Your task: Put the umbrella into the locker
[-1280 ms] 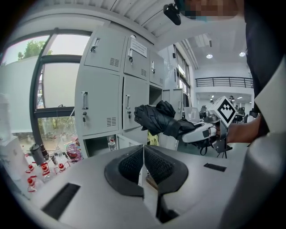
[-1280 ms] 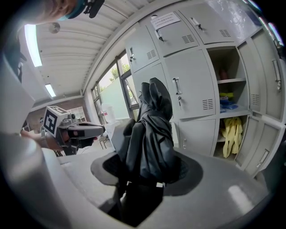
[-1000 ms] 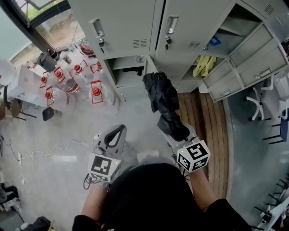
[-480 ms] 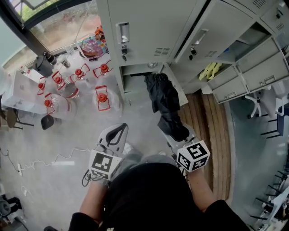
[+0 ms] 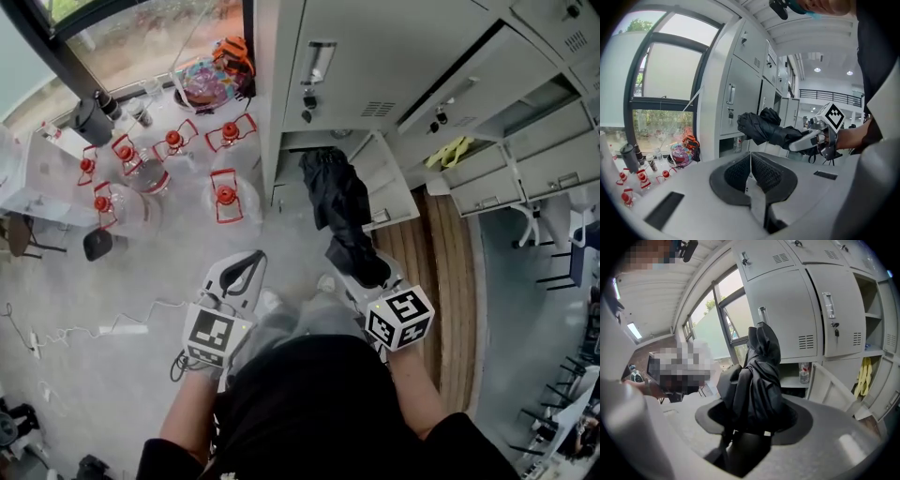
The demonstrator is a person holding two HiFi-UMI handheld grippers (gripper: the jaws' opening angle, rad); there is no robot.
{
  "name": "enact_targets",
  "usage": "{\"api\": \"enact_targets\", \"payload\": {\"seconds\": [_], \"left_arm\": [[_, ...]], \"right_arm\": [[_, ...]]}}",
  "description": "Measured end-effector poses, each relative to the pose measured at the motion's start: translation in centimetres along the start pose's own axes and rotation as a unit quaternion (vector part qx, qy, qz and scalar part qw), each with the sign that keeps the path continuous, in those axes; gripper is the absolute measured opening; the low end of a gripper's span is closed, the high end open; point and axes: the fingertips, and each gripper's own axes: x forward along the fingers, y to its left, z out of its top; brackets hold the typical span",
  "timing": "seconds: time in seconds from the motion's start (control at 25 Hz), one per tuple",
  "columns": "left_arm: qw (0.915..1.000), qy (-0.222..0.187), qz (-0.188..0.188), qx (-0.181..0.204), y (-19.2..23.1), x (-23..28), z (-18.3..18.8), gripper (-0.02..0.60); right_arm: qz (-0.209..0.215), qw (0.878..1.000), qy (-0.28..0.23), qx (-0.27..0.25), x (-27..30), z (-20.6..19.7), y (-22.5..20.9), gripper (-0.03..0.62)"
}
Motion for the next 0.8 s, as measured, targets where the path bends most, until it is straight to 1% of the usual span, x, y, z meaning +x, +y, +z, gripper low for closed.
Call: {"api": "enact_targets", "payload": {"seconds": [0.24,0.4,0.6,0.8], "left_arm": [[0.9997,0.004,0.020,-0.015,2.0,-1.3,-1.4,0.011],[0.9987,0.010,0.042,-0.027,3.3,-1.7,-2.4,0.011],[0.9960,0.023,0.073,-0.047,4.6,-2.1,-4.3,0.011],[0.9923,0.039,0.101,-0.060,5.7,-2.0,-6.4,0.011]], "right_arm": [[0.008,1.000,0.024,-0.001,2.4,-1.4,0.9,0.229],[0.022,0.999,0.044,-0.007,4.4,-2.8,0.6,0.229],[0.038,0.996,0.075,-0.008,6.7,-5.5,-0.3,0.228],[0.045,0.994,0.103,0.000,9.4,-8.5,-2.2,0.229]]}}
